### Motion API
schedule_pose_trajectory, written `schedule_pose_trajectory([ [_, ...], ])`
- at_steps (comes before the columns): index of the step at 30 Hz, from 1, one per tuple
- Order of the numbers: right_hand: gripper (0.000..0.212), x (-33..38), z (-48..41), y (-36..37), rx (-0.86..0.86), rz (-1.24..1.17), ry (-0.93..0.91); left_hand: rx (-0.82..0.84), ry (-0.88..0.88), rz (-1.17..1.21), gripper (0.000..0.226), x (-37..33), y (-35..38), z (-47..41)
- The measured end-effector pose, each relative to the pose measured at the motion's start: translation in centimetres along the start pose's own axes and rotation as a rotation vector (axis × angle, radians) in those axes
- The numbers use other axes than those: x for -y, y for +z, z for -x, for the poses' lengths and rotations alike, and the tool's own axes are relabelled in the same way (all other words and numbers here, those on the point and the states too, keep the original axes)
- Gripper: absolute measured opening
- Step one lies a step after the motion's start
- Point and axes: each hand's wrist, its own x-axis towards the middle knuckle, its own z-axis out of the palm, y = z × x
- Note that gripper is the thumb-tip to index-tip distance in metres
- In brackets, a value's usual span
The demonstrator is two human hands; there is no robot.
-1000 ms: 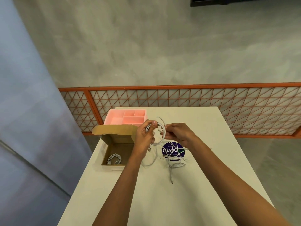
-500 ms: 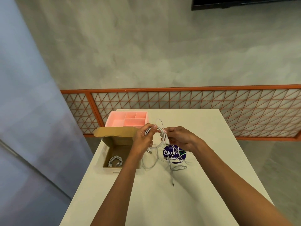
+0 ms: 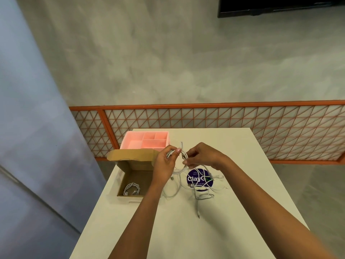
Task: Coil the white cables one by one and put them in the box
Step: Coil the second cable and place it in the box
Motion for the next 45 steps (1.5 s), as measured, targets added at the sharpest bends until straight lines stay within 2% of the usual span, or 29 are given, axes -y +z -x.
schedule_pose_trajectory([
  [2, 0.017, 1.0, 0.0, 0.1, -0.131, 0.121, 0.015, -0.046, -0.018, 0.001, 0.016, 0.0, 0.4, -0.1],
  [4, 0.018, 1.7, 0.1, 0.2, -0.178, 0.189, 0.041, -0.073, -0.022, 0.005, 0.018, -0.2, 0.6, -0.2],
  [6, 0.015, 1.9, 0.3, 0.2, -0.094, 0.093, 0.092, -0.103, -0.017, 0.004, 0.023, -0.1, 0.6, -0.4],
  [8, 0.022, 2.0, 0.8, -0.1, 0.014, 0.004, 0.141, -0.118, -0.002, -0.019, 0.027, 0.2, 0.2, -0.6],
  [12, 0.023, 2.2, 1.3, -0.2, 0.061, 0.185, 0.153, -0.092, 0.011, -0.015, 0.017, 0.4, 0.3, -0.2],
  [14, 0.022, 2.0, 1.1, 0.1, -0.002, 0.227, 0.122, -0.098, 0.013, -0.006, 0.014, 0.3, 0.6, -0.1],
  [18, 0.018, 1.6, 0.9, 1.0, -0.3, 0.282, 0.014, -0.138, -0.004, 0.019, 0.013, -0.3, 1.2, -0.1],
  [20, 0.016, 1.6, 0.8, 1.2, -0.349, 0.295, -0.018, -0.16, -0.007, 0.021, 0.015, -0.5, 1.3, -0.1],
  [23, 0.016, 2.1, 1.1, 1.0, -0.241, 0.298, 0.017, -0.184, -0.019, 0.011, 0.017, -0.1, 1.4, -0.2],
  [26, 0.021, 2.7, 1.7, 0.5, 0.016, 0.31, 0.079, -0.217, -0.02, -0.017, 0.019, 0.6, 1.3, -0.4],
  [29, 0.027, 3.0, 2.0, 0.4, 0.154, 0.351, 0.018, -0.185, -0.003, -0.029, 0.02, 0.6, 0.9, -0.3],
  [32, 0.03, 3.0, 2.2, 0.5, 0.147, 0.375, -0.051, -0.123, 0.019, 0.0, 0.016, 0.1, 0.8, -0.1],
  [39, 0.028, 3.1, 3.0, -2.2, 0.042, 0.242, -0.181, -0.114, 0.004, -0.004, 0.014, 0.6, -0.4, 0.0],
  [45, 0.028, 1.8, 2.5, -3.0, -0.019, -0.075, -0.178, -0.066, -0.023, 0.098, 0.017, -0.6, -0.9, -0.1],
])
